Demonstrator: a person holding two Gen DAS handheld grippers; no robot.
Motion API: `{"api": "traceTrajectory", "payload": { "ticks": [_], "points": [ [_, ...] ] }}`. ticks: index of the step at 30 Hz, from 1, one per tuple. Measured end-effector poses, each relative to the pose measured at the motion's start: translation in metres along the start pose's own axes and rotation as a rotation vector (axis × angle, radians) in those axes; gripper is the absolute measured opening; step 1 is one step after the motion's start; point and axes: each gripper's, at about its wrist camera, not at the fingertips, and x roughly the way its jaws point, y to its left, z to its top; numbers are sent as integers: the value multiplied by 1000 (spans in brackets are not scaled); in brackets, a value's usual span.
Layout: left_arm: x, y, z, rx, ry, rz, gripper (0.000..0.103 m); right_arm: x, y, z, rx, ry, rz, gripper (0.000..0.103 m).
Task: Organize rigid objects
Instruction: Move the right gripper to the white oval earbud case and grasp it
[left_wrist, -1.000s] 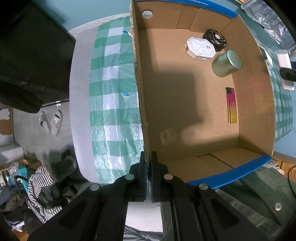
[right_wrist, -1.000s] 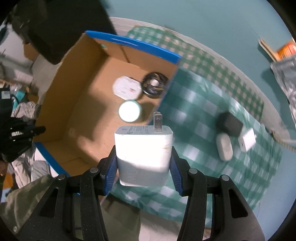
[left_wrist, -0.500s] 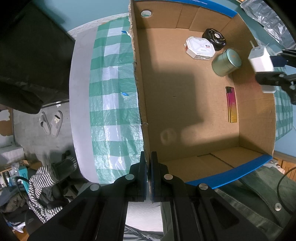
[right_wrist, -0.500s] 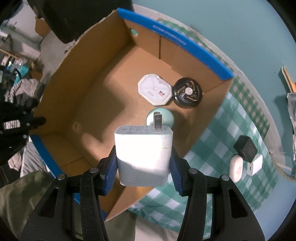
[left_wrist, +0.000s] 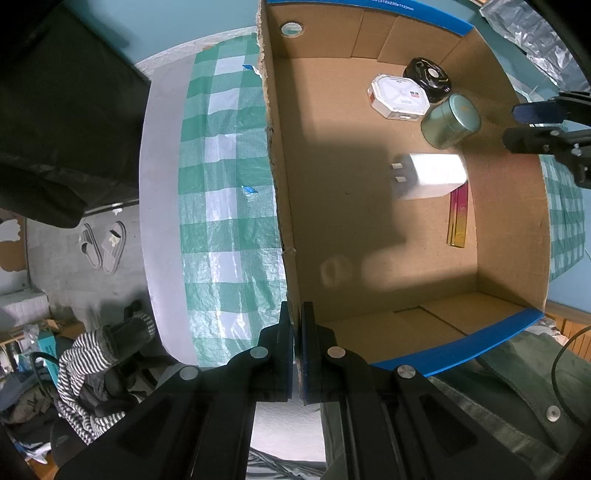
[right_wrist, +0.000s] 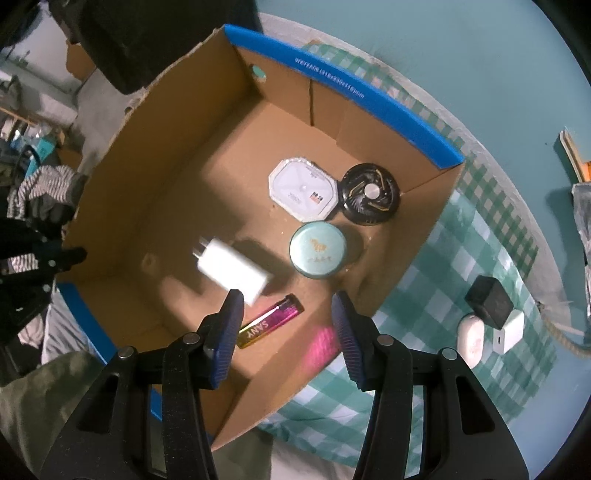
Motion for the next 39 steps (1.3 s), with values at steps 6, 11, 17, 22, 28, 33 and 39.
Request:
{"api": "traceTrajectory", "payload": {
  "ticks": [6,11,17,22,28,33,39],
  "points": [
    [0,0,1,5,-1,4,4,-12,-5,-2,11,-29,-8,51],
    [1,1,2,0,0,0,3,-21,-15,-6,33,-43,-6,51],
    [1,-1,1,0,2,4,3,-29,-33,-13,67,-54,-7,51],
    [0,-2,1,1,3,7,4,-33,-55,-23,109,-57,-18,52],
    [0,-2,1,-1,4,7,4,-25,-94,-40,164,-40,-51,58],
    [1,-2,1,-5,6,8,4,-7,-140,-57,234,-15,-72,58],
    [1,-3,1,-7,9,14,4,17,-182,-70,244,16,-64,68]
  ]
}}
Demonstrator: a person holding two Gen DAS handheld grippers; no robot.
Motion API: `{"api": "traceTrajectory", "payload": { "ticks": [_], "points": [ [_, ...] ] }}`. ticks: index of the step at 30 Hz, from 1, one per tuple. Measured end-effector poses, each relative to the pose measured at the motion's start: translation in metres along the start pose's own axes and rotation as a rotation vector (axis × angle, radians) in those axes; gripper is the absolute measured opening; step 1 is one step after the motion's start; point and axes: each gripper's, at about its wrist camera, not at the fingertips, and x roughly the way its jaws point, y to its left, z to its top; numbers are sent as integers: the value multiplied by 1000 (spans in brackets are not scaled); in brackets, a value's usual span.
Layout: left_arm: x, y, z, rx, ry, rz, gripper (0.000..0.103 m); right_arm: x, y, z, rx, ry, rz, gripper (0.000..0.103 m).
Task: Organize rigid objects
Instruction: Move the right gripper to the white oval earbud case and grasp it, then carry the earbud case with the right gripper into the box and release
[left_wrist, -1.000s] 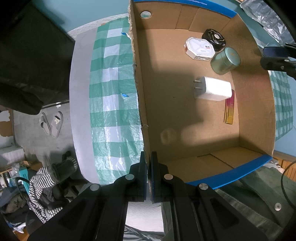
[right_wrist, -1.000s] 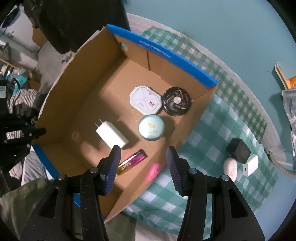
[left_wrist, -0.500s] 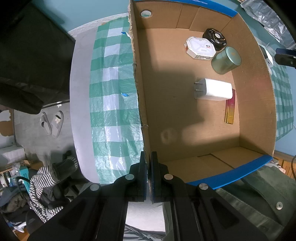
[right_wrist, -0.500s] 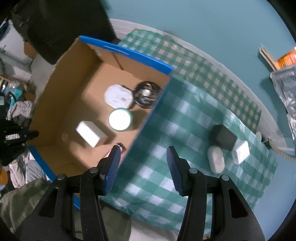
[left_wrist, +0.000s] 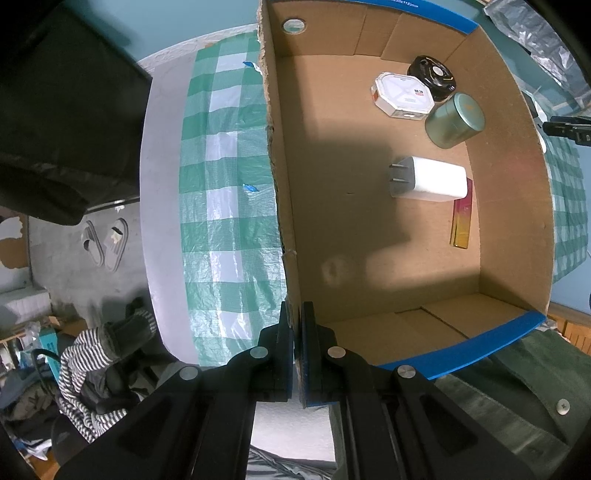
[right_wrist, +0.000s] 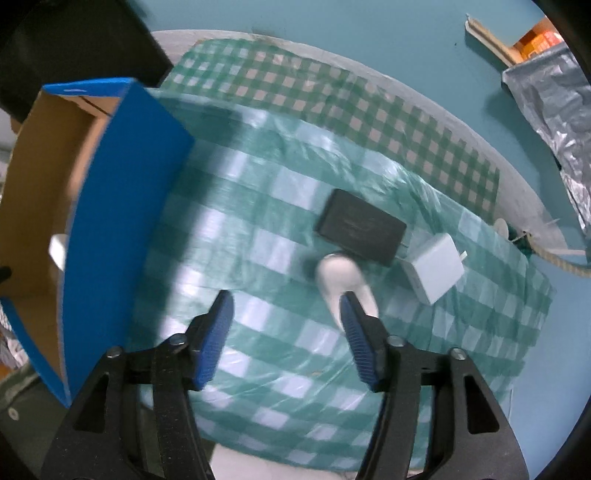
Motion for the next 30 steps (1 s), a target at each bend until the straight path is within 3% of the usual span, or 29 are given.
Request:
{"api": "traceTrajectory", "payload": {
  "ticks": [8,18,25,28,30],
  "points": [
    [0,0,0,-15,1,4,3,34,-28,-6,-47,34,-59,68],
    [1,0,-1,-35,4,10,4,59,-38,-8,-65,43,-50,67],
    [1,-1,-2,-36,3,10,4,67,-42,-10,-17,71,-11,38],
    [1,-1,-2,-35,3,10,4,68,-45,-10,45,102,58,38],
    [1,-1,-2,-33,3,11,4,69,-45,-9,57,97,55,38]
  ]
}}
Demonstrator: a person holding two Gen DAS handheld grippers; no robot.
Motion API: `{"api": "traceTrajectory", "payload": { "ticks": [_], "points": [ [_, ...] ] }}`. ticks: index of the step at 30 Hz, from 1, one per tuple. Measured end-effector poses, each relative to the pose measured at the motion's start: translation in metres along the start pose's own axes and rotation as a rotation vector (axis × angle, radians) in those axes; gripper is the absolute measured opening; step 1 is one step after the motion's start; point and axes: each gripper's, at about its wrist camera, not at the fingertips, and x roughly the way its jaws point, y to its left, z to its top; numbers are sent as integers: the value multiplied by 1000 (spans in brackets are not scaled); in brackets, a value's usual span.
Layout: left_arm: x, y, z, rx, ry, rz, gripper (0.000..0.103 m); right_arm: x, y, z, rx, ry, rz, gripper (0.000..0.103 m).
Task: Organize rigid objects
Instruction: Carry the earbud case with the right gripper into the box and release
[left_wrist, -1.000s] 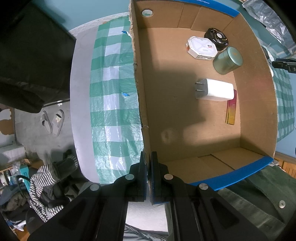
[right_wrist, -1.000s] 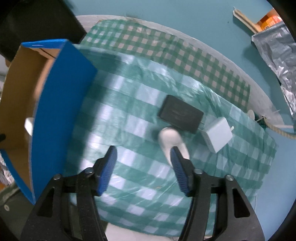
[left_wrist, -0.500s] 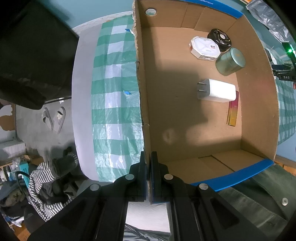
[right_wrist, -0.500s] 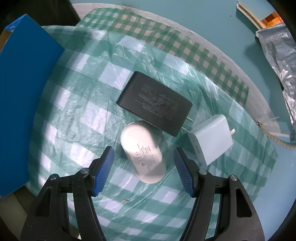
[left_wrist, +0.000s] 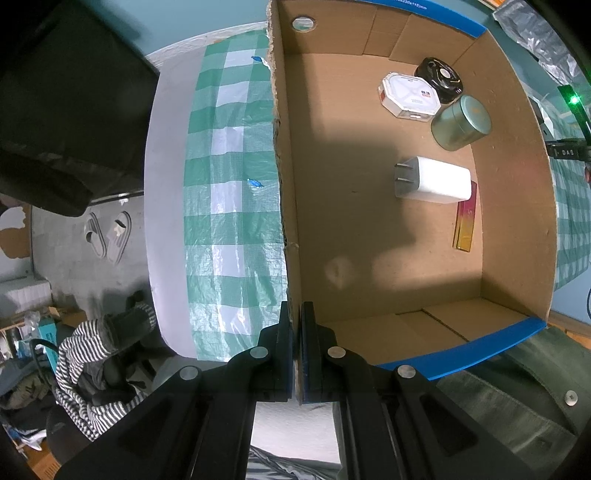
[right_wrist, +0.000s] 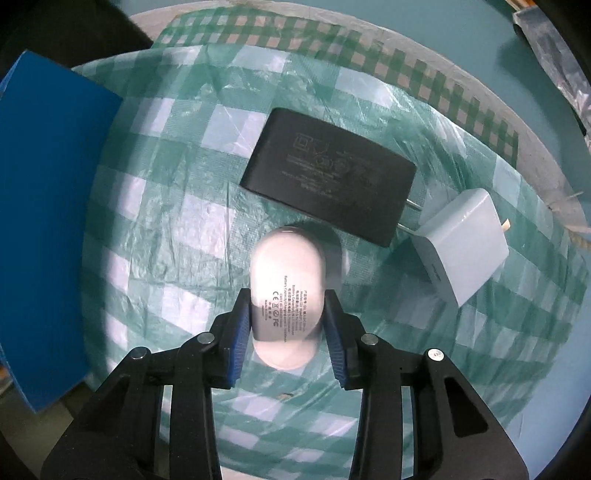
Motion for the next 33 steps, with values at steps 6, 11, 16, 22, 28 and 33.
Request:
{"api": "traceTrajectory", "payload": {
  "ticks": [6,11,16,22,28,33],
  "points": [
    [1,0,0,5,-1,-2,4,2,-1,9,35,2,-34,38],
    [1,0,0,7,-2,-4,4,1,4,11,59,4,-45,37],
    [2,0,0,8,-3,-6,4,-6,12,5,75,1,-36,37],
    [2,0,1,13,-3,-9,3,-27,28,-2,69,-26,-20,37],
    [1,0,1,22,-3,-8,4,-52,51,-9,48,-47,-10,37],
    [1,0,1,24,-4,-8,4,-72,73,-12,12,-63,-9,37]
  ]
}}
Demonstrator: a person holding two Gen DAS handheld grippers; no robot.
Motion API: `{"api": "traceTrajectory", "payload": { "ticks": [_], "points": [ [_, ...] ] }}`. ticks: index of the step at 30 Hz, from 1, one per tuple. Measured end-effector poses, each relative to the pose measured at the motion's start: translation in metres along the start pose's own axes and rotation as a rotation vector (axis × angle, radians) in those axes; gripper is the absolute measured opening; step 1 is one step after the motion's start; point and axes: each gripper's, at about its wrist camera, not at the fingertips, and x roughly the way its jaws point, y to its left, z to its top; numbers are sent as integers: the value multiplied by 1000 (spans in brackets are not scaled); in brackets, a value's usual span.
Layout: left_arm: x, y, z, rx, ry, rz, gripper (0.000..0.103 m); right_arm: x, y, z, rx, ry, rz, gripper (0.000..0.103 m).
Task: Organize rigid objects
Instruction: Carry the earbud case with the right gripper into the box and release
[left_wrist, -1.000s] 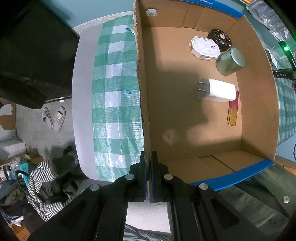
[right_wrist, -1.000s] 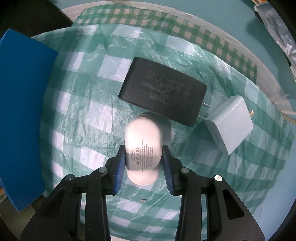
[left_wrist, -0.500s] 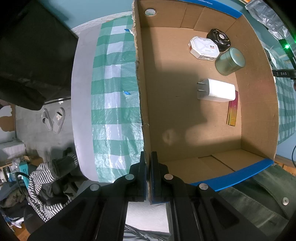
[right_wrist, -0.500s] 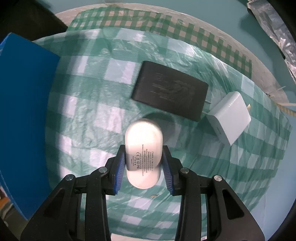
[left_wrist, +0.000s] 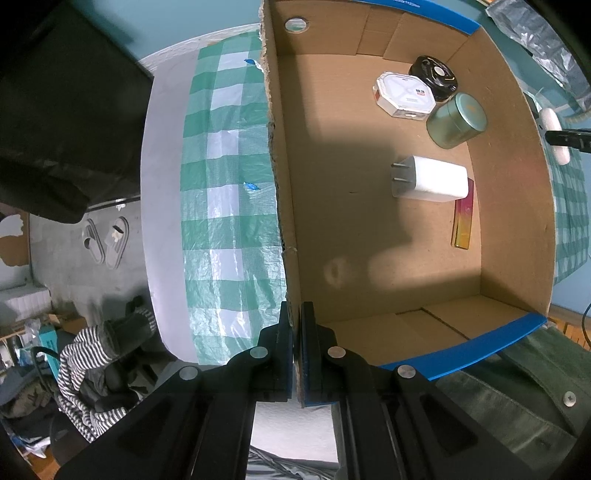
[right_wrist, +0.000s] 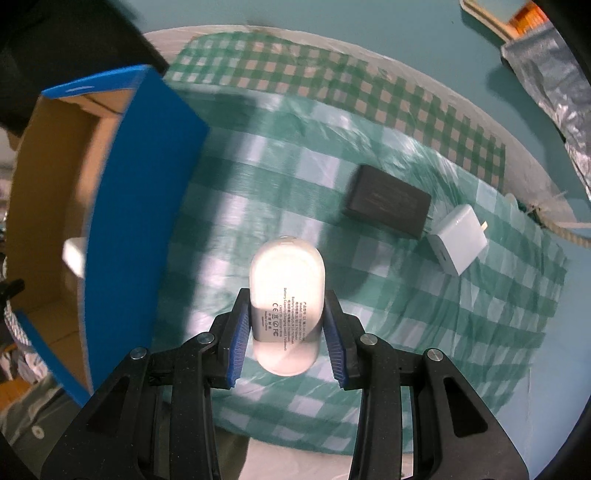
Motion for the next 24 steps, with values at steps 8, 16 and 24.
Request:
{"api": "traceTrajectory", "payload": {
  "ticks": [8,16,24],
  "points": [
    [0,0,1,4,0,0,4,-35,39,6,-82,-56,20,37],
    [-1,-1,1,12,0,2,4,-55,83,14,-160,-97,46,37],
    [0,-1,2,15,0,1,4,-54,121,18,-223,-100,69,37]
  ]
}}
